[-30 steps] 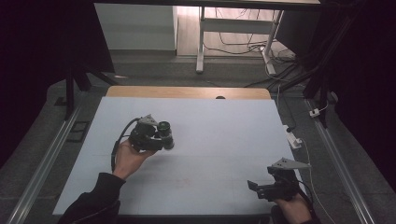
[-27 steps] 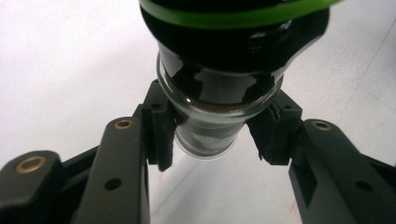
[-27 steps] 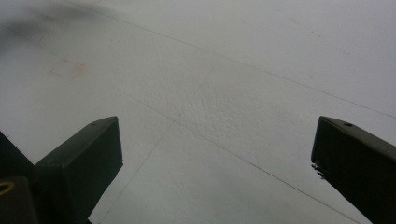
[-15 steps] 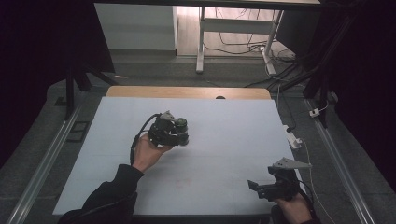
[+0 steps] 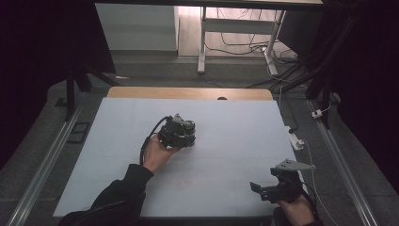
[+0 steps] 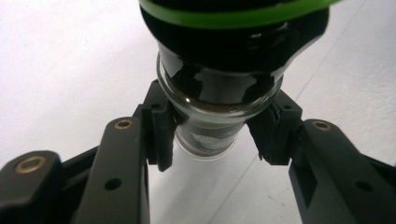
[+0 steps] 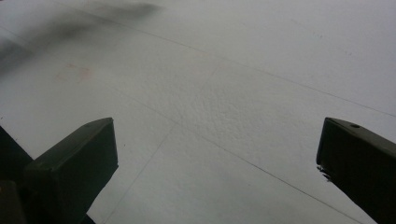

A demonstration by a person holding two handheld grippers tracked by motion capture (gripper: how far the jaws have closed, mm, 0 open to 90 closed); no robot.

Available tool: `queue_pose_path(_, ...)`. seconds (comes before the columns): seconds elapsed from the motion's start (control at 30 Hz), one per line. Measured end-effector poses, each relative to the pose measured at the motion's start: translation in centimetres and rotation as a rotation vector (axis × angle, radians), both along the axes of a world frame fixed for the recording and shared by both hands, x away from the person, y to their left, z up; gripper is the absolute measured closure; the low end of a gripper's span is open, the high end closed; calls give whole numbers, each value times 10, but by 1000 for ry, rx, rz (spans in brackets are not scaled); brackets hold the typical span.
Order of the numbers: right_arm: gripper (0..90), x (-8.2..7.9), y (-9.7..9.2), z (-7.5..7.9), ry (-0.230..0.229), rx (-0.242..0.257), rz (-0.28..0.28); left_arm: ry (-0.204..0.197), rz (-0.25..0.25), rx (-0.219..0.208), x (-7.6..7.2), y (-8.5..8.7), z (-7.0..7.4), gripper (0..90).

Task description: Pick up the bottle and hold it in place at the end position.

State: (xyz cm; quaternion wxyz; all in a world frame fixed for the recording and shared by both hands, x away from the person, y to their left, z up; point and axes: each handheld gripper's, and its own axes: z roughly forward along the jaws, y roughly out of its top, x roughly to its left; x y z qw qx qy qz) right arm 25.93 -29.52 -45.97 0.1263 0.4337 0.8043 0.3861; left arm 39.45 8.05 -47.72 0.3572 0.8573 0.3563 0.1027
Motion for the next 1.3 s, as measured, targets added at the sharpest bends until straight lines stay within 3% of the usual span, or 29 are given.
queue_pose_path(0.37,0,-1,0,0,-2,-2,2,-5,25,-20,7,-1,-13,533)
queue_pose_path(0.77,0,-1,1,0,-2,-8,13,-6,24,2,10,-6,-27,533)
queue_pose_path(0.93,0,-1,1,0,-2,-10,17,-26,20,18,7,-8,-27,533)
queue_pose_path(1.3,0,-2,2,0,-8,-19,18,-37,15,13,6,-7,-29,534)
